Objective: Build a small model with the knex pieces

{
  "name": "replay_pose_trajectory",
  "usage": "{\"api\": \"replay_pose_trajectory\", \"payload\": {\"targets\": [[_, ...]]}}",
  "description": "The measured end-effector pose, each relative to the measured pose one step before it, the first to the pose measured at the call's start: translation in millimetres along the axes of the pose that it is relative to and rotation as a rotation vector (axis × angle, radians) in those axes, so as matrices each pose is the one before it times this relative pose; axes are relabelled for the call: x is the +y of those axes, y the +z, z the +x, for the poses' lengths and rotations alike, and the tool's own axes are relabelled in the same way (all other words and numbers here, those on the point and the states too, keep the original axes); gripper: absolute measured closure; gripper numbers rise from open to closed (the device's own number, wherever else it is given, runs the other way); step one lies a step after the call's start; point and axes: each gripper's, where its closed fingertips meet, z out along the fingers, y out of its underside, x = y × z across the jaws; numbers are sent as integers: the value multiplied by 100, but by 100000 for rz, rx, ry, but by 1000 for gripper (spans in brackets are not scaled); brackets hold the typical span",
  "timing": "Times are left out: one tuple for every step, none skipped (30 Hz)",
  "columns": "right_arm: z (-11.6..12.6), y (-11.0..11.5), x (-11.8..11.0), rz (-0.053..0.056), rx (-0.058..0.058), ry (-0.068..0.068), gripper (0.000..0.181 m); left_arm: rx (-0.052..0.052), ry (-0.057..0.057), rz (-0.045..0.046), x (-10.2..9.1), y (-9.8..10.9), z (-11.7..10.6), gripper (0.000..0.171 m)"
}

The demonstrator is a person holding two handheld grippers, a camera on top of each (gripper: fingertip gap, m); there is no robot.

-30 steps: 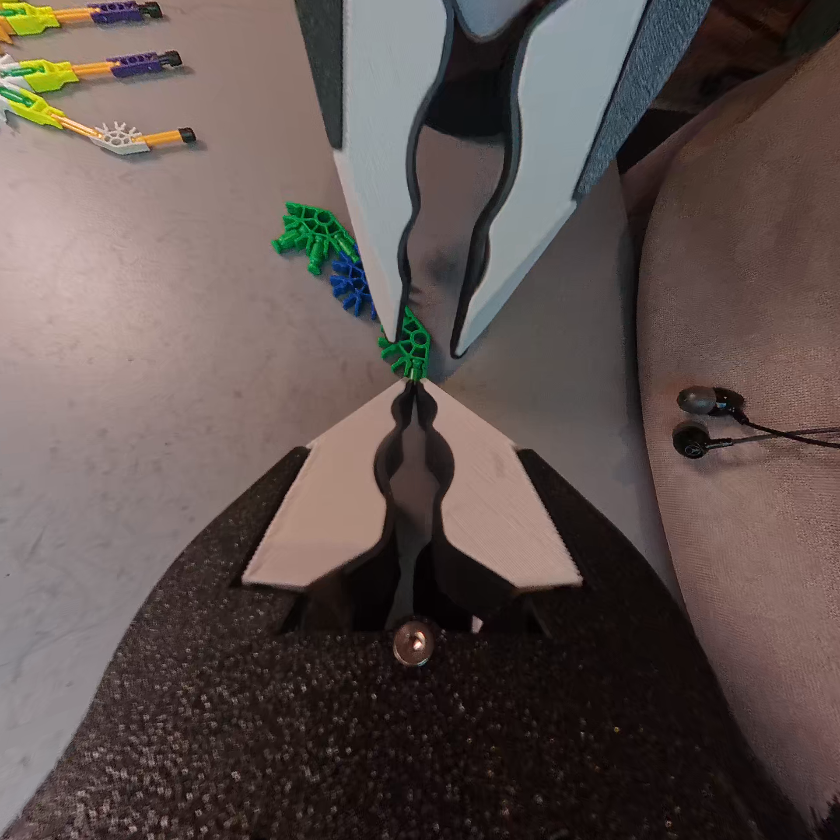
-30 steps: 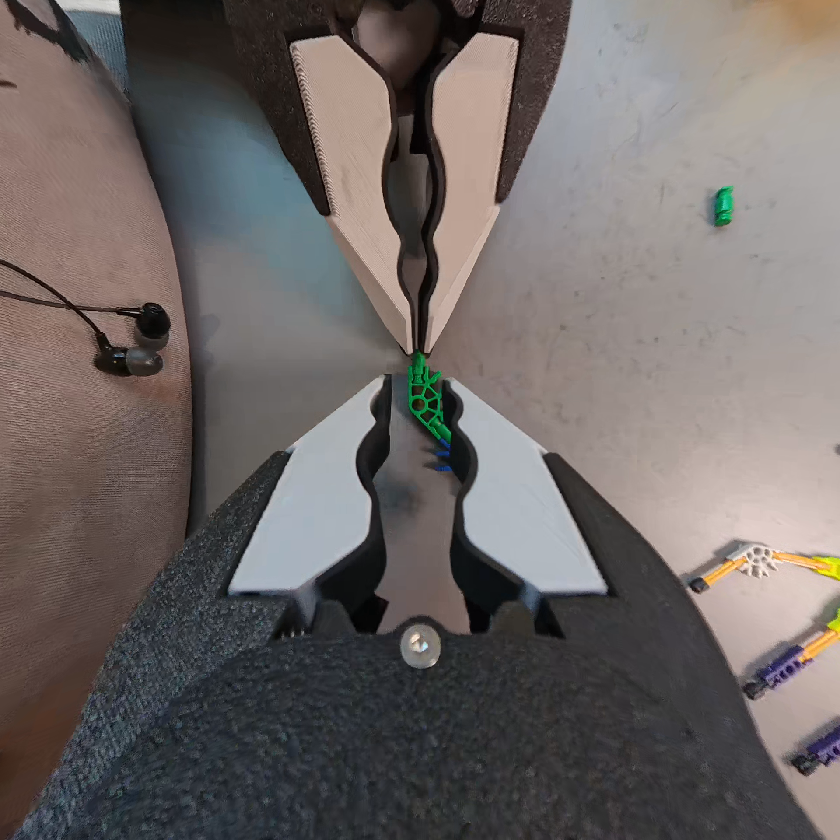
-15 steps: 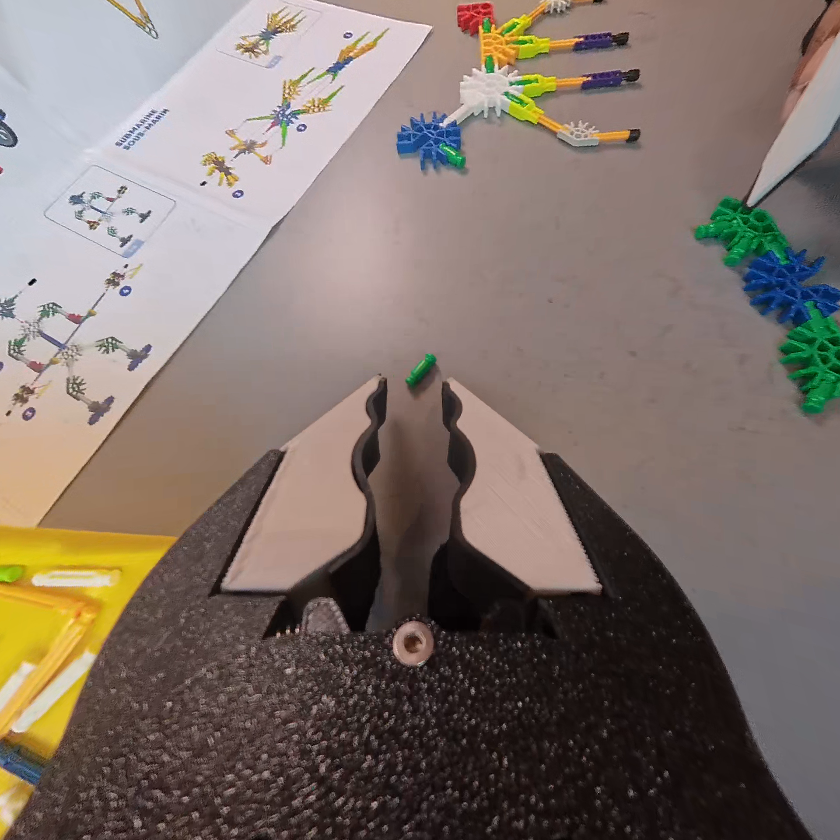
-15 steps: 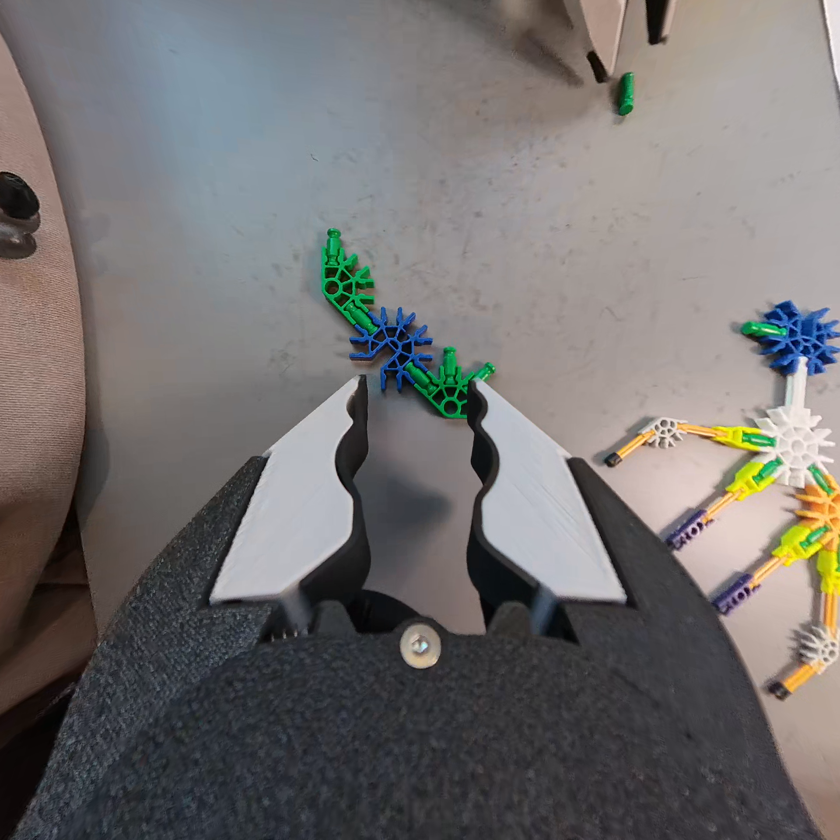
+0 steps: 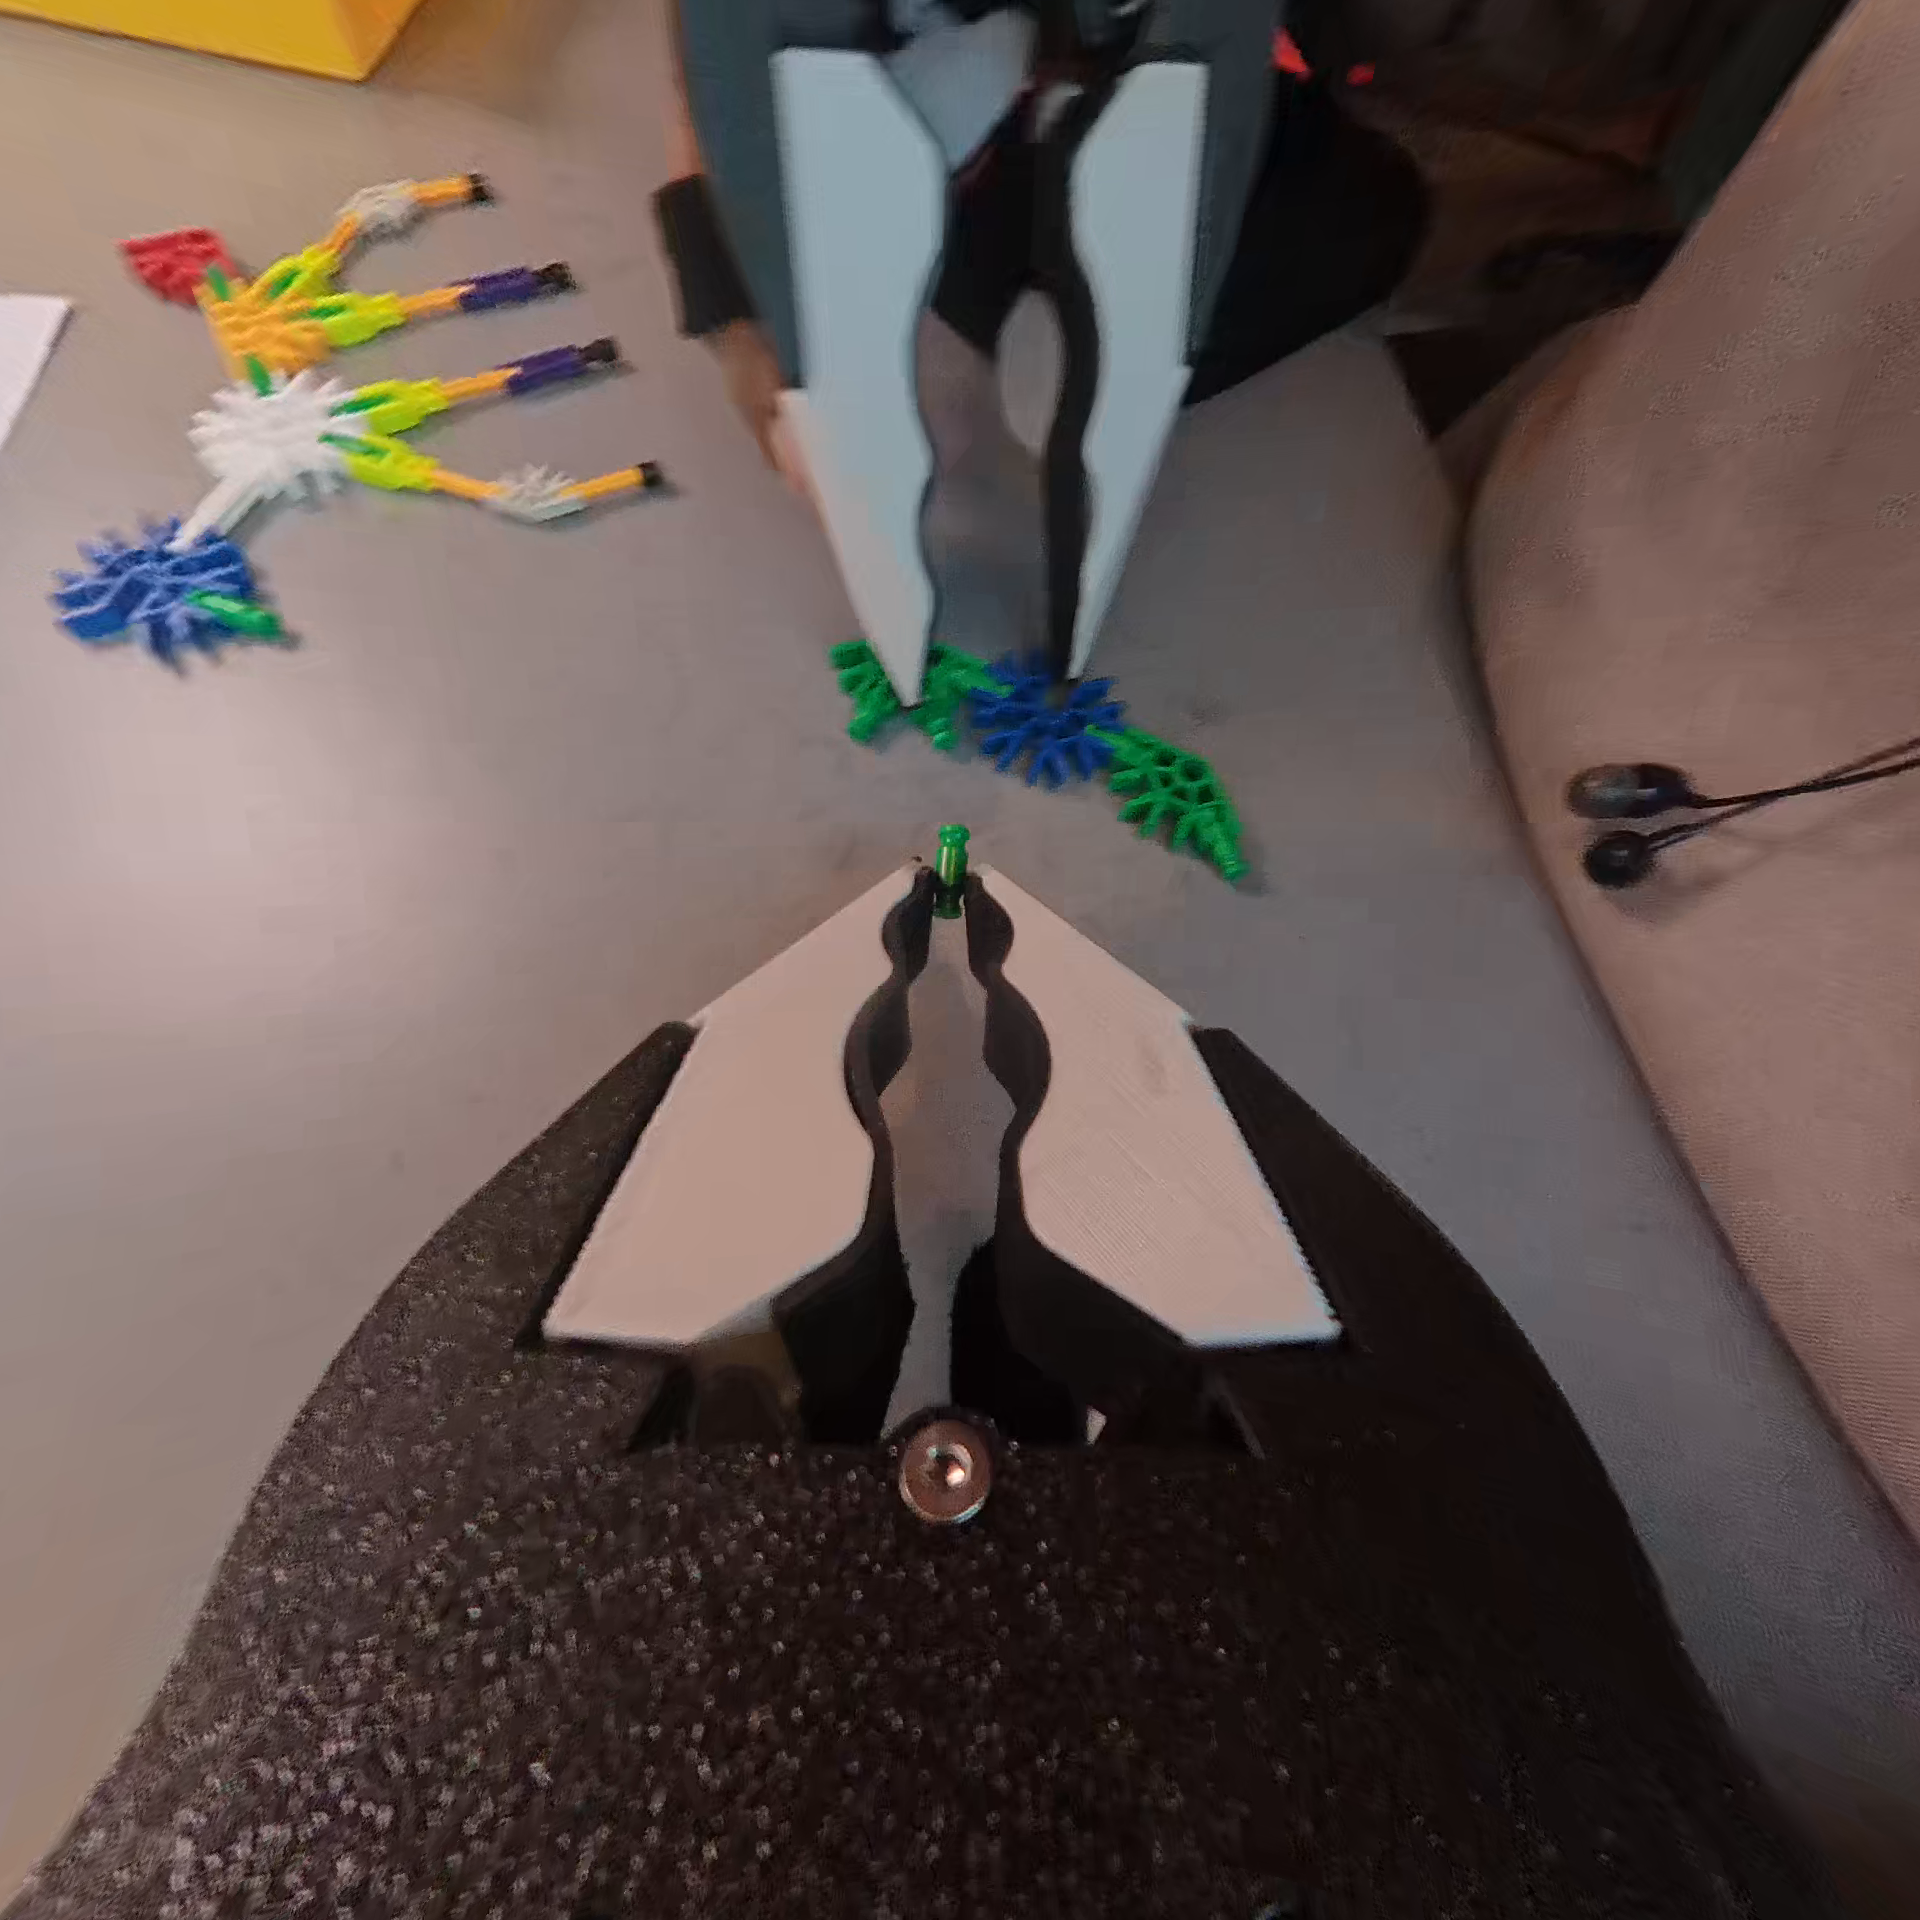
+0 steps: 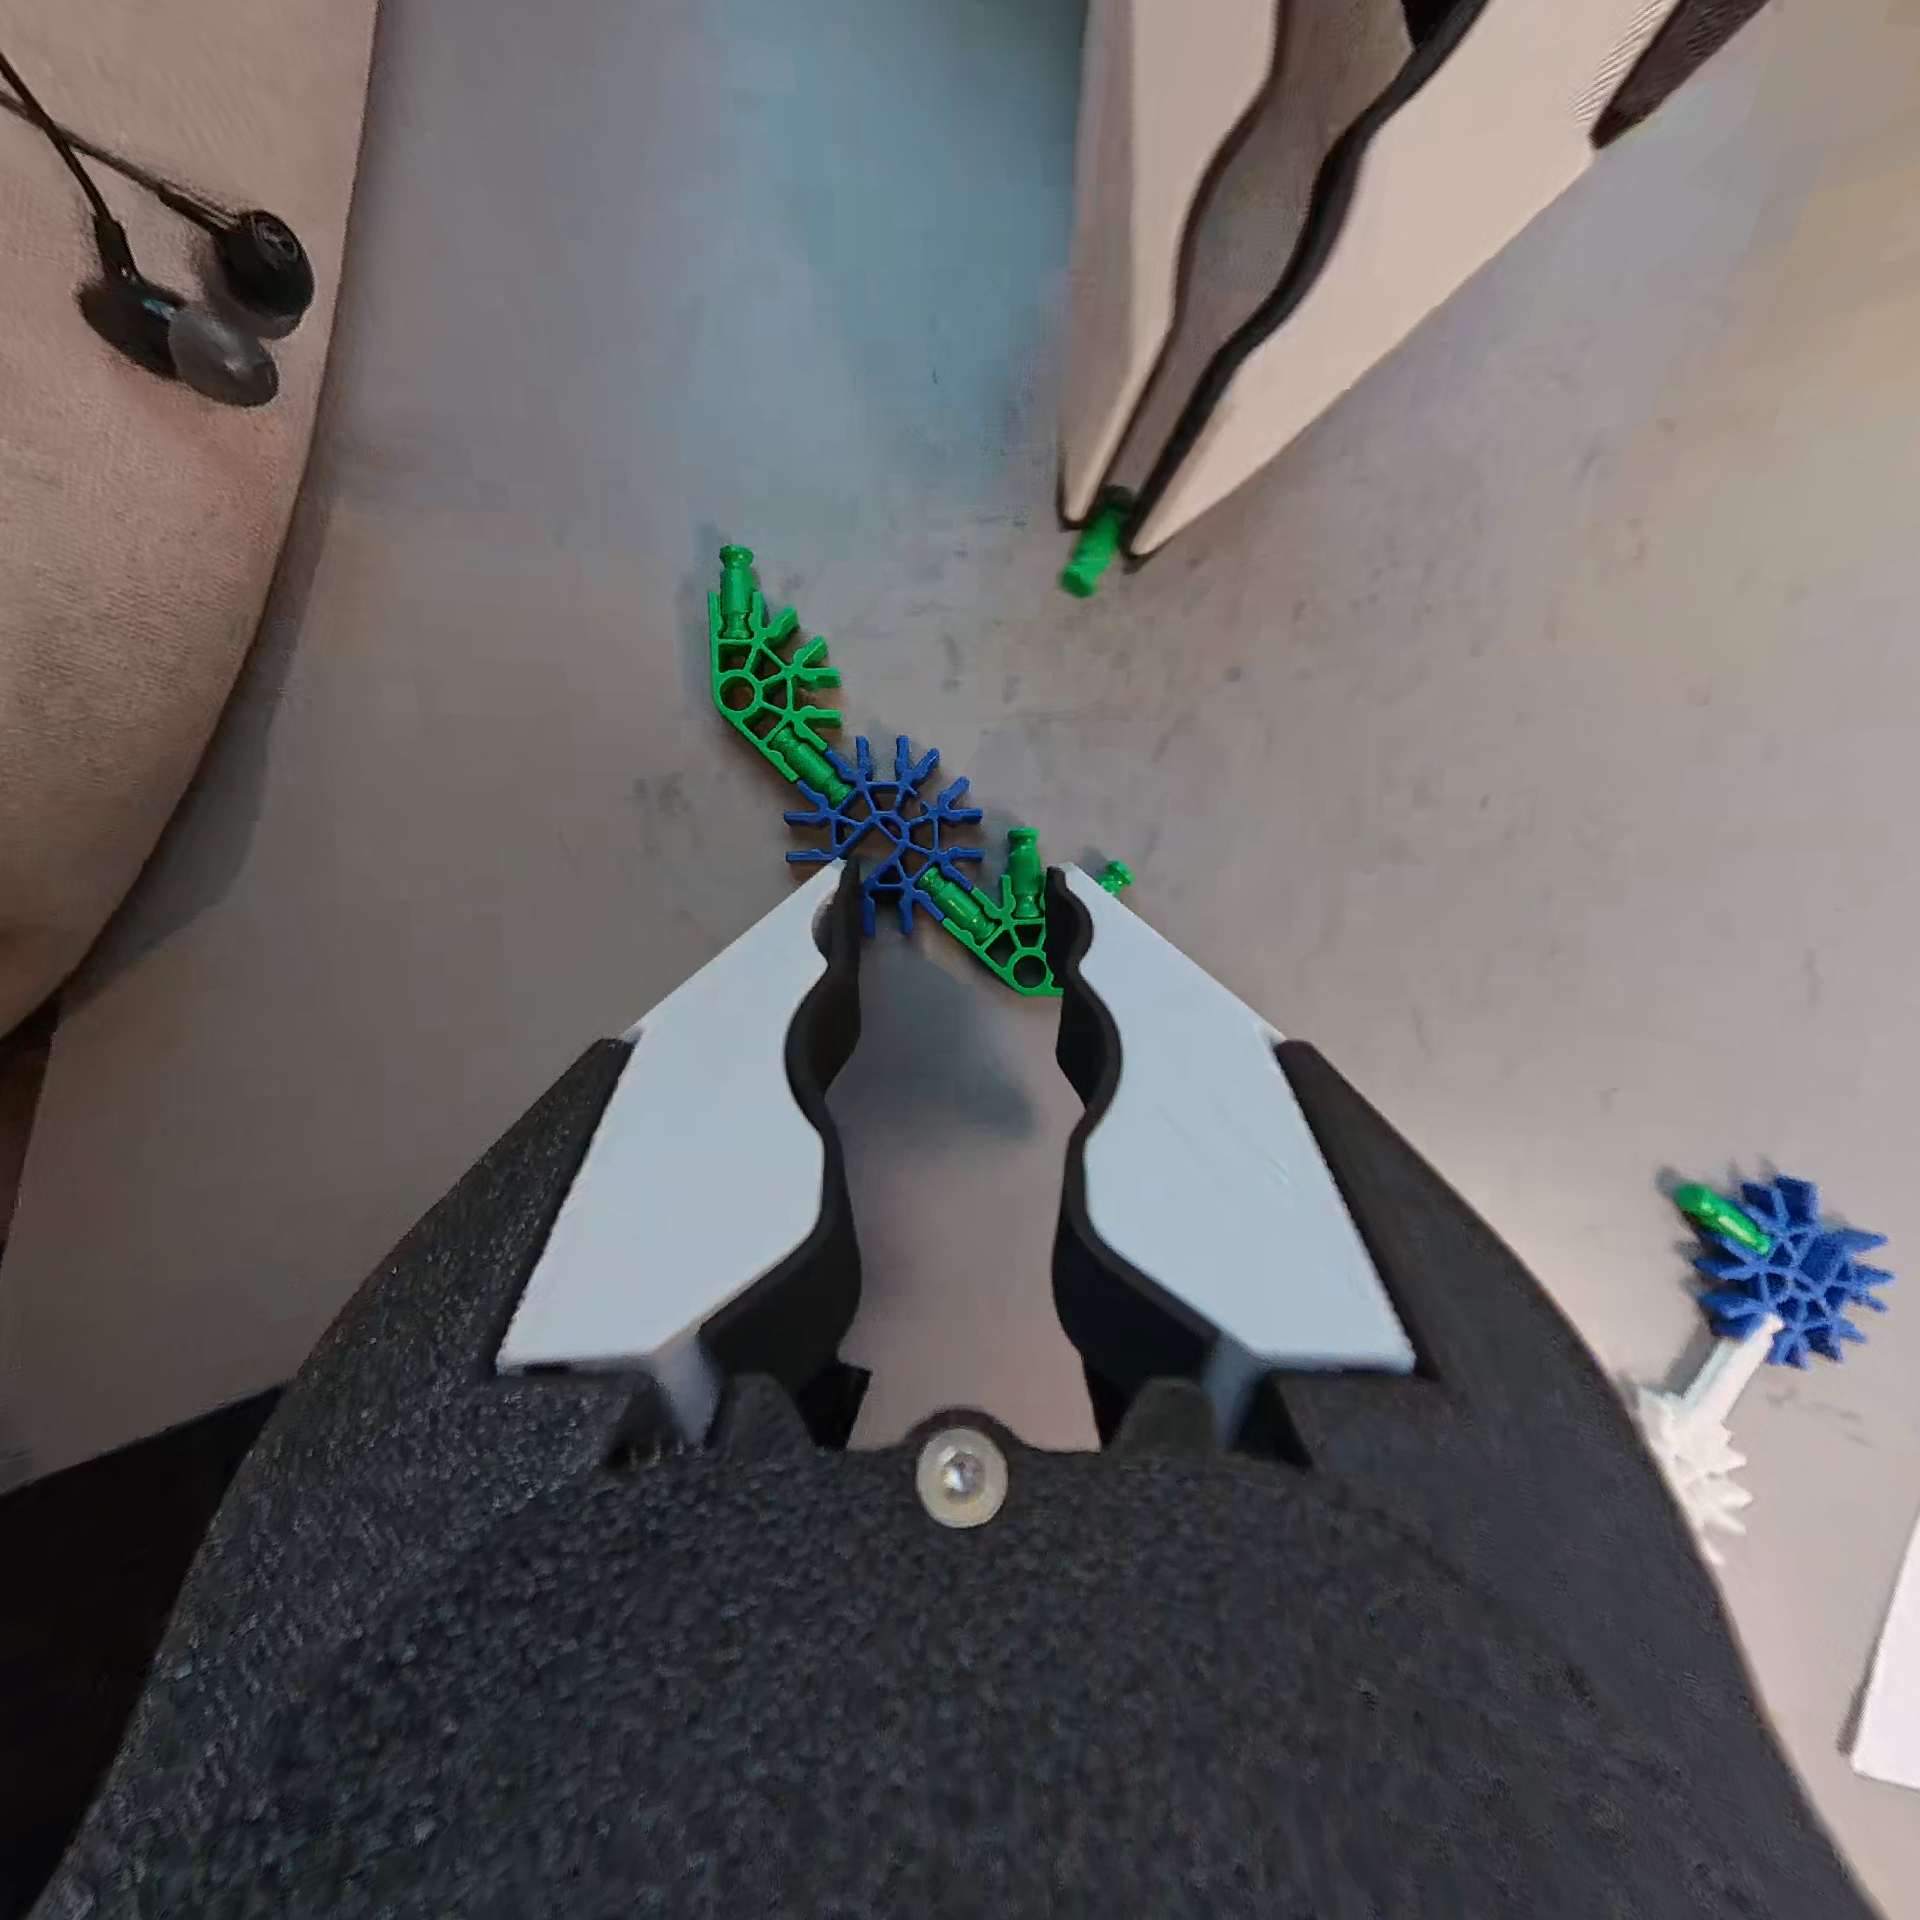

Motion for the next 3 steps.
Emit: {"api": "replay_pose_trajectory", "payload": {"targets": [[29, 95, -138, -191, -1980, -3275, 147, 1883, 2302, -1004, -236, 410, 1076, 166], [20, 127, -188, 265, -1658, -3120, 147, 184, 2519, -1576, -38, 455, 715, 166], [25, 162, -212, 431, -1270, -2752, 147, -148, 1907, -1838, 84, 420, 507, 166]]}}
